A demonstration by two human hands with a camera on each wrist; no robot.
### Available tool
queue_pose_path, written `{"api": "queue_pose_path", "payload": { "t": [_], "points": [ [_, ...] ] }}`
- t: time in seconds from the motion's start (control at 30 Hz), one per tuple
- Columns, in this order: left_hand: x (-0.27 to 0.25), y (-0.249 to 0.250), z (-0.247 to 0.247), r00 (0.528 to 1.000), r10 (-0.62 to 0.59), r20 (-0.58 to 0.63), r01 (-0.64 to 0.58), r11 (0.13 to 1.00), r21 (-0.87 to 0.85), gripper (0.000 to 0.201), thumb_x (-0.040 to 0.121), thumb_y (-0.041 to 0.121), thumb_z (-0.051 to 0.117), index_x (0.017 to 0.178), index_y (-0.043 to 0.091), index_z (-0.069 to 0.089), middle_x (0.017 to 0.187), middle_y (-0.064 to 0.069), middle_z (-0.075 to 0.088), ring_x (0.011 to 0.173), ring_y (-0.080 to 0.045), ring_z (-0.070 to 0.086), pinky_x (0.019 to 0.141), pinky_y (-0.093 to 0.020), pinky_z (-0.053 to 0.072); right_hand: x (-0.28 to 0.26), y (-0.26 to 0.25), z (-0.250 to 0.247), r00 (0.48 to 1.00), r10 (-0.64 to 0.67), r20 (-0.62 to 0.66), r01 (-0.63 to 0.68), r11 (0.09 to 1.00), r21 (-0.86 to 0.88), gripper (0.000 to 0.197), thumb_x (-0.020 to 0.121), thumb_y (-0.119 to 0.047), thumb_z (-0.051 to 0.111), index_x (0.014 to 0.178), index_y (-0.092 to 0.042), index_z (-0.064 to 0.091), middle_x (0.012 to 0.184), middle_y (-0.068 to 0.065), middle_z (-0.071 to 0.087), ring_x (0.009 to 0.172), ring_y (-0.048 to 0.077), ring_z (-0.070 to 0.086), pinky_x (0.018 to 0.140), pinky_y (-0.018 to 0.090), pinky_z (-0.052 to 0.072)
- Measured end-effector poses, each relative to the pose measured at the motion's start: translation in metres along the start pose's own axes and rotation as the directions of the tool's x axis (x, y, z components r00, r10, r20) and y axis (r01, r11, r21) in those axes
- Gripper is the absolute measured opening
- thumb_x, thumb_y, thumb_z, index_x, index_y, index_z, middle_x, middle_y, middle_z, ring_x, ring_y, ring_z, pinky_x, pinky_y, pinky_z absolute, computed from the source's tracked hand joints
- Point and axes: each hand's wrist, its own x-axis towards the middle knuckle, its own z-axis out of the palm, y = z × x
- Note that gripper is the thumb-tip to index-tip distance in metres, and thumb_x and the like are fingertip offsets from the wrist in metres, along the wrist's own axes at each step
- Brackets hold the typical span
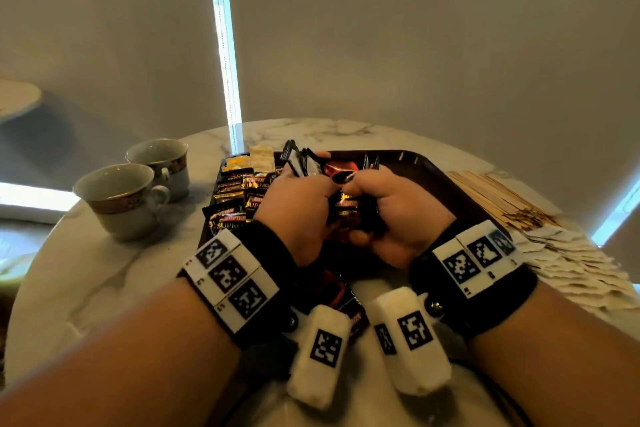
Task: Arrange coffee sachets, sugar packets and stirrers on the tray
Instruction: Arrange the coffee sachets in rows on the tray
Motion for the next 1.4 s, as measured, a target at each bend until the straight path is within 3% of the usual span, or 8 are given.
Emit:
{"api": "queue_pose_path", "payload": {
  "t": [0.17,0.4,0.57,0.7,1.07,1.2,1.3,1.4],
  "points": [
    [0.005,0.015,-0.017,0.985,-0.171,0.027,0.171,0.985,-0.011,0.021,0.093,-0.004,0.055,0.110,-0.008,0.066,0.103,-0.025,0.073,0.093,-0.038,0.075,0.081,-0.055,0.061,0.000,-0.010,-0.009,0.998,-0.058,-0.037,0.055,0.995,-0.084,0.042,0.091,0.005,0.051,0.130,-0.010,0.051,0.120,0.026,0.062,0.095,0.039,0.067,0.077,0.053,0.056],
    [0.003,0.019,-0.014,0.981,-0.058,0.183,0.059,0.998,0.000,0.047,0.094,-0.004,0.054,0.133,0.021,0.057,0.121,-0.020,0.069,0.101,-0.044,0.070,0.096,-0.068,0.048,-0.007,-0.003,0.005,0.990,-0.134,-0.046,0.126,0.980,-0.152,0.032,0.093,0.008,0.051,0.120,-0.008,0.056,0.094,0.015,0.068,0.087,0.034,0.073,0.069,0.042,0.060],
    [-0.003,0.020,-0.011,0.917,-0.107,0.385,0.112,0.994,0.009,0.073,0.079,0.026,0.071,0.145,0.012,0.045,0.124,-0.021,0.060,0.107,-0.039,0.062,0.090,-0.059,0.043,-0.008,0.001,0.020,0.992,-0.088,-0.091,0.072,0.984,-0.162,0.035,0.097,-0.030,0.054,0.131,-0.021,0.057,0.125,0.016,0.067,0.115,0.035,0.065,0.094,0.049,0.052],
    [-0.010,0.020,-0.007,0.918,-0.114,0.380,0.117,0.993,0.016,0.055,0.084,0.029,0.077,0.131,0.022,0.051,0.119,-0.015,0.072,0.110,-0.033,0.072,0.092,-0.052,0.057,-0.008,0.007,0.026,0.999,-0.034,-0.002,0.034,0.996,0.088,0.089,0.082,-0.082,0.035,0.134,-0.014,0.058,0.128,0.015,0.068,0.121,0.031,0.063,0.108,0.053,0.044],
    [-0.005,0.042,-0.028,0.960,-0.165,0.226,0.135,0.980,0.144,0.023,0.098,0.002,0.049,0.116,-0.005,0.062,0.089,-0.021,0.069,0.069,-0.029,0.073,0.062,-0.041,0.063,-0.001,-0.004,0.040,0.992,-0.016,-0.124,-0.013,0.975,-0.223,0.112,0.065,-0.100,0.014,0.148,-0.034,0.047,0.165,0.014,0.021,0.152,0.040,0.014,0.119,0.068,0.013],
    [0.003,0.057,-0.048,0.969,-0.060,0.240,0.083,0.993,-0.086,0.048,0.094,0.004,0.035,0.136,0.012,0.056,0.100,-0.016,0.065,0.084,-0.028,0.068,0.065,-0.041,0.060,-0.005,0.003,0.014,1.000,0.011,0.019,0.004,0.769,-0.640,0.063,0.065,-0.072,0.071,0.111,-0.029,0.068,0.122,0.008,0.064,0.112,0.026,0.061,0.098,0.048,0.052],
    [0.009,0.062,-0.064,0.976,-0.019,0.218,0.065,0.977,-0.205,0.043,0.092,0.011,0.033,0.129,0.015,0.055,0.095,-0.011,0.058,0.090,-0.031,0.068,0.070,-0.050,0.059,-0.011,-0.001,0.007,0.974,0.200,0.102,0.007,0.426,-0.905,0.033,0.077,-0.036,0.079,0.107,-0.028,0.068,0.111,0.000,0.070,0.104,0.018,0.066,0.102,0.045,0.050],
    [0.011,0.058,-0.067,0.979,-0.034,0.201,0.080,0.972,-0.222,0.045,0.090,0.011,0.039,0.131,0.018,0.054,0.100,-0.012,0.056,0.078,-0.026,0.067,0.068,-0.043,0.057,-0.014,-0.005,0.006,0.935,0.324,0.148,-0.001,0.420,-0.908,0.032,0.082,-0.012,0.078,0.110,-0.023,0.069,0.114,0.003,0.071,0.105,0.021,0.069,0.100,0.043,0.054]
  ]
}}
